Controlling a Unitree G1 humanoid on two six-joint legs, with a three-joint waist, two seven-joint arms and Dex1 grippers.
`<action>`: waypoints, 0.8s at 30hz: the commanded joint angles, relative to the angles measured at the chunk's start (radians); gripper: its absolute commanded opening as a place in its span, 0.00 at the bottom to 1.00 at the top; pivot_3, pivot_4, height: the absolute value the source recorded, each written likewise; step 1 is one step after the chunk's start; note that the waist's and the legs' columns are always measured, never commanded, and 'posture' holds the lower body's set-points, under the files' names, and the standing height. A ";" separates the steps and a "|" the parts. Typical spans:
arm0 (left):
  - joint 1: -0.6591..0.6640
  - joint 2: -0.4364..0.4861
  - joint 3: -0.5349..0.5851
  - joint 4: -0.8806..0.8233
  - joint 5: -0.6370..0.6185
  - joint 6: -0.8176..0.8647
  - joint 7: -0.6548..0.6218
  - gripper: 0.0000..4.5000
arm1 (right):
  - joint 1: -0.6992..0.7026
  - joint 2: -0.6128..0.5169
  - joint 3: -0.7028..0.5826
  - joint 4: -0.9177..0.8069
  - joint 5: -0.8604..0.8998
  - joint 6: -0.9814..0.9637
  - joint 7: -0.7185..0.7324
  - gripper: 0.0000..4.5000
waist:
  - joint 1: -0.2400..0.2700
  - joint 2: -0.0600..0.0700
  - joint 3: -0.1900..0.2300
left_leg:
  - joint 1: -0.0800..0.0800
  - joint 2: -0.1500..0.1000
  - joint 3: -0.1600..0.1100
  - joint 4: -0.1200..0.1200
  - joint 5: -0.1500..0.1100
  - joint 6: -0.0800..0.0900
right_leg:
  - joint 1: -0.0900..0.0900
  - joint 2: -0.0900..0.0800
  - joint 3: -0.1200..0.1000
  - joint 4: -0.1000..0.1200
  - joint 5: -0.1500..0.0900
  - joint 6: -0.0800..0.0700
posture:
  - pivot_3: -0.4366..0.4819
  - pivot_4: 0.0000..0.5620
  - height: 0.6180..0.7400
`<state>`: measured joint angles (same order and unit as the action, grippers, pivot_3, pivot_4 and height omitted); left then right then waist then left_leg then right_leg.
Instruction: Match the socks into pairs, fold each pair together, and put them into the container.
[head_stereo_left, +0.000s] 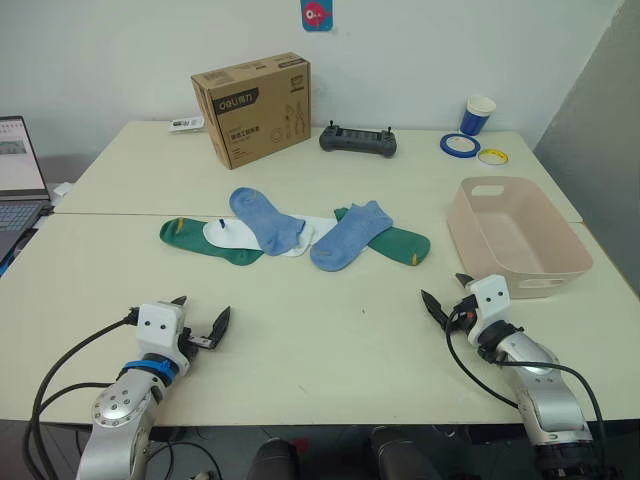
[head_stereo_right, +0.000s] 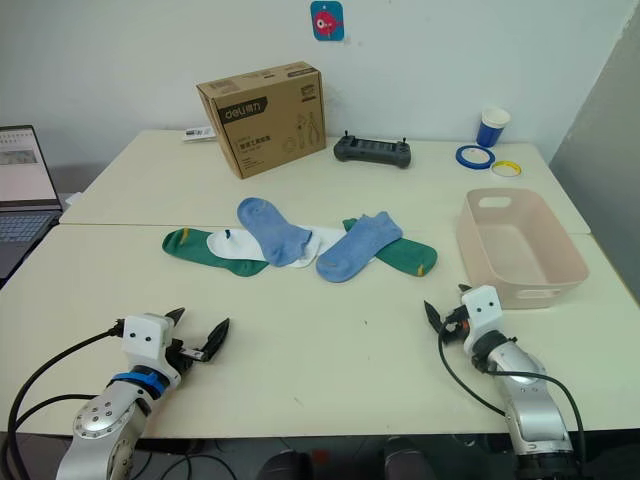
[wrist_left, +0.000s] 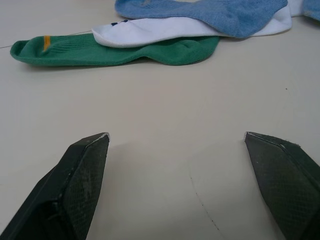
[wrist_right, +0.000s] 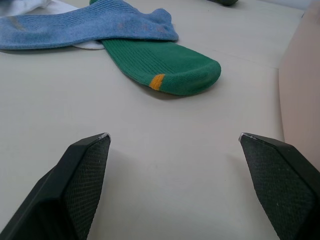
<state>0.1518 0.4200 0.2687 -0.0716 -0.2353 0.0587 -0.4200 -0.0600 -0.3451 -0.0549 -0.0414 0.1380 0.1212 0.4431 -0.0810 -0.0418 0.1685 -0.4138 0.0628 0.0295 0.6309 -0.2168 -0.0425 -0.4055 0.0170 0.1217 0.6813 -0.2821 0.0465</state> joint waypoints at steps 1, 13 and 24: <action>0.007 0.016 0.019 -0.007 0.010 0.008 0.011 1.00 | 0.000 -0.009 -0.011 -0.017 0.002 -0.029 0.004 0.98 | 0.000 0.000 0.000 | 0.000 0.000 0.000 0.000 0.000 0.000 | 0.000 0.000 0.000 0.000 0.000 0.000 | 0.48 0.27 1.00; 0.001 0.019 0.022 0.003 0.008 -0.004 0.004 1.00 | 0.016 -0.016 -0.007 -0.029 -0.004 -0.030 0.007 0.98 | 0.000 0.000 0.000 | 0.000 0.000 0.000 0.000 0.000 0.000 | 0.000 0.000 0.000 0.000 0.000 0.000 | 0.48 0.27 1.00; 0.012 0.017 0.022 -0.009 -0.001 -0.004 -0.007 1.00 | 0.017 -0.025 0.011 -0.093 0.016 0.015 0.036 0.98 | 0.000 0.000 0.000 | 0.000 0.000 0.000 0.000 0.000 0.000 | 0.000 0.000 0.000 0.000 0.000 0.000 | 0.48 0.27 1.00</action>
<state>0.1519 0.4282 0.2733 -0.0670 -0.2379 0.0584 -0.4256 -0.0372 -0.3565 -0.0403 -0.0742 0.1385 0.1302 0.4637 -0.0810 -0.0418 0.1685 -0.4138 0.0628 0.0295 0.6309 -0.2168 -0.0425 -0.4055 0.0170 0.1218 0.6812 -0.2822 0.0465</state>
